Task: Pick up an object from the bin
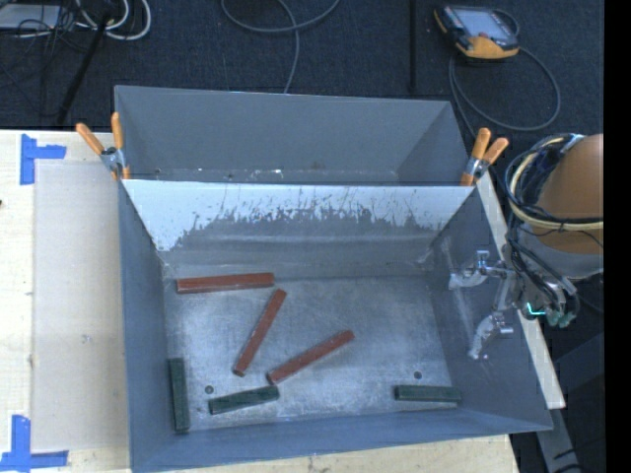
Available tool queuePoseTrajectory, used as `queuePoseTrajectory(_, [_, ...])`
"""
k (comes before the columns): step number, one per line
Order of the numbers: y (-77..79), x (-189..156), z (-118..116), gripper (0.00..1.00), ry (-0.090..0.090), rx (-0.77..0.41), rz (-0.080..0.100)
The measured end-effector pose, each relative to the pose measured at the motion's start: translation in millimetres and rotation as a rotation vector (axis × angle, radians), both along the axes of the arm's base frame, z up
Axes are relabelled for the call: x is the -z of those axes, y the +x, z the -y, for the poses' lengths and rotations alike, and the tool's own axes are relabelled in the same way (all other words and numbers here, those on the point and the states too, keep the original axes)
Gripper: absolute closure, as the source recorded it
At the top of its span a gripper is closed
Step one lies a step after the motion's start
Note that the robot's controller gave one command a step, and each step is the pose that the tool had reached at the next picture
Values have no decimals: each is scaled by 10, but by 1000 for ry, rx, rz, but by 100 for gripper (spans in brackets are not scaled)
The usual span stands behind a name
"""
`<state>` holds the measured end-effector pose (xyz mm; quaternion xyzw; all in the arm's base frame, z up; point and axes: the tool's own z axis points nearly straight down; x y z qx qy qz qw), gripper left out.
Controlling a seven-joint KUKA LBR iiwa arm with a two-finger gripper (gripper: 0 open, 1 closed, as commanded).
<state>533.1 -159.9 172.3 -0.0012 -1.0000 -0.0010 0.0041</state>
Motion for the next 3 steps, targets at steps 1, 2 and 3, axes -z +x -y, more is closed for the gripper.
queuePoseTrajectory(1, [20,-41,-5,0,-2,-3,8])
queuePoseTrajectory(2, [-248,487,-256,0,-3,57,12])
queuePoseTrajectory(3, [-315,852,-272,0,4,7,0])
